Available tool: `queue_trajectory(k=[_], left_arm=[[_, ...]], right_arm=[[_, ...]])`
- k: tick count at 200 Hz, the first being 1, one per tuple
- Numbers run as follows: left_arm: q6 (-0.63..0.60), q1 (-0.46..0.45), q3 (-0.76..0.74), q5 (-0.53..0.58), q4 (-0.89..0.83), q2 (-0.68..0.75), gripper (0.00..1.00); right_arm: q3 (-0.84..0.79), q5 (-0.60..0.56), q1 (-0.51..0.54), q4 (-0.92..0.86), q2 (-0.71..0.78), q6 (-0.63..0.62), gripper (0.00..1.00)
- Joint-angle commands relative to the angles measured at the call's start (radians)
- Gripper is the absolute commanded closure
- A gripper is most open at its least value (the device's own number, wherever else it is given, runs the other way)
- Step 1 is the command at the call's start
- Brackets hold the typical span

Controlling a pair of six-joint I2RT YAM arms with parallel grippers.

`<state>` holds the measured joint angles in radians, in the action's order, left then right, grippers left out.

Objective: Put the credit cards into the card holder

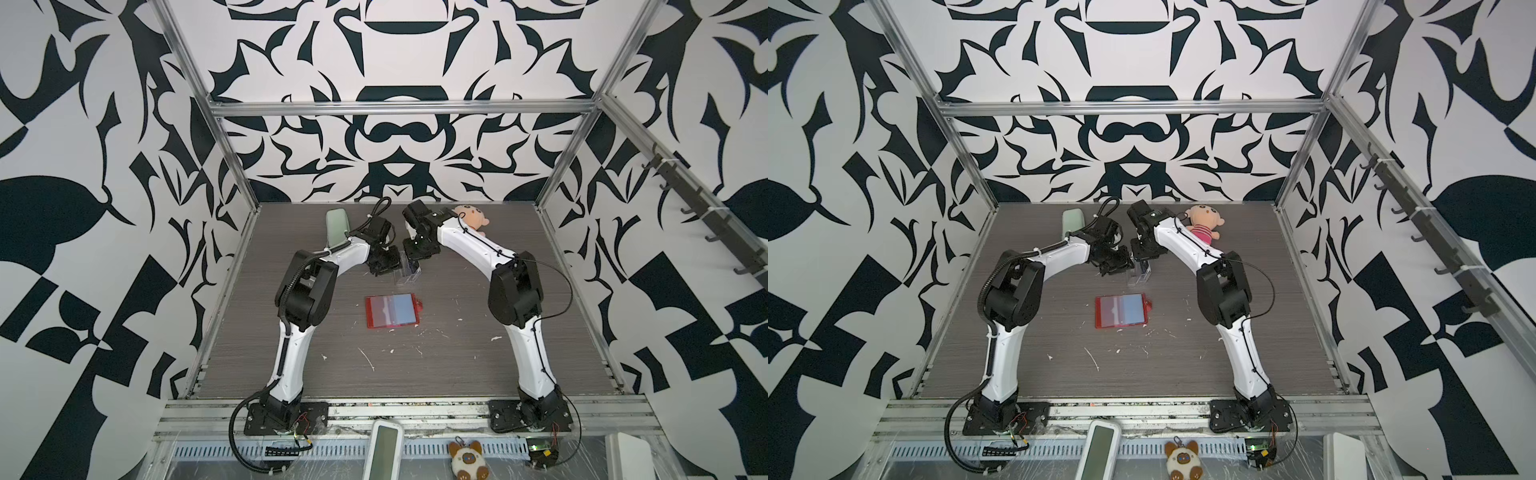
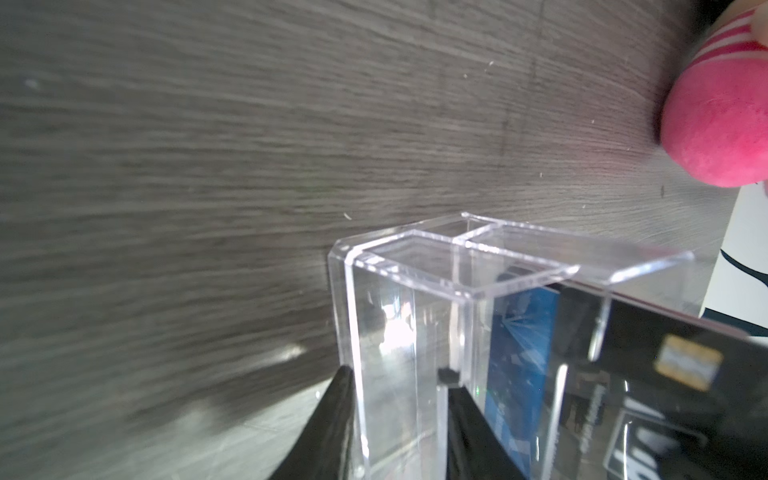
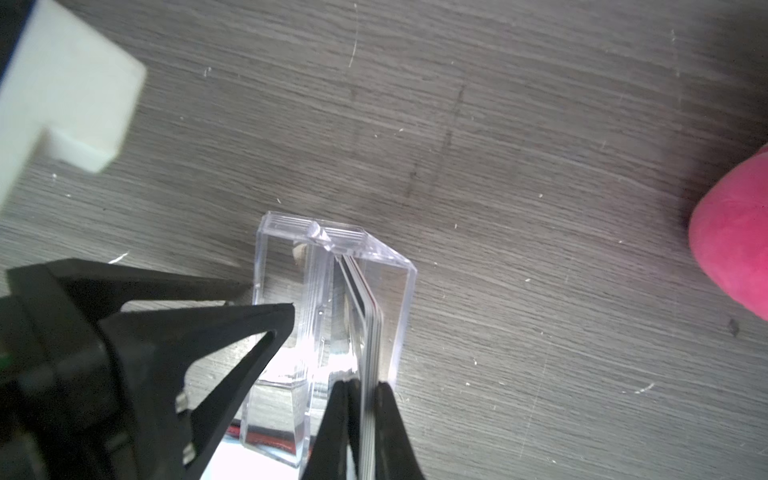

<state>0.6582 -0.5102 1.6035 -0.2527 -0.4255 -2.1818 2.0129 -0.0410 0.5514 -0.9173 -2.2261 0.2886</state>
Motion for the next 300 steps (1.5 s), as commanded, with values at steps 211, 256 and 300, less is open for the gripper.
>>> queue_trajectory(k=[211, 256, 300], left_arm=[[-0.019, 0.009, -0.015, 0.004, -0.061, -0.031, 0.62], [-0.092, 0.005, 0.022, -0.109, -0.043, 0.073, 0.49], [-0.146, 0.002, -0.042, -0.091, -0.043, 0.23, 0.43]], right_arm=[[-0.059, 0.019, -0.011, 0.023, 0.171, -0.004, 1.0], [-0.25, 0.117, -0.031, 0.178, 0.325, 0.026, 1.0], [-0.496, 0.266, -0.057, 0.361, 0.495, 0.053, 1.0]])
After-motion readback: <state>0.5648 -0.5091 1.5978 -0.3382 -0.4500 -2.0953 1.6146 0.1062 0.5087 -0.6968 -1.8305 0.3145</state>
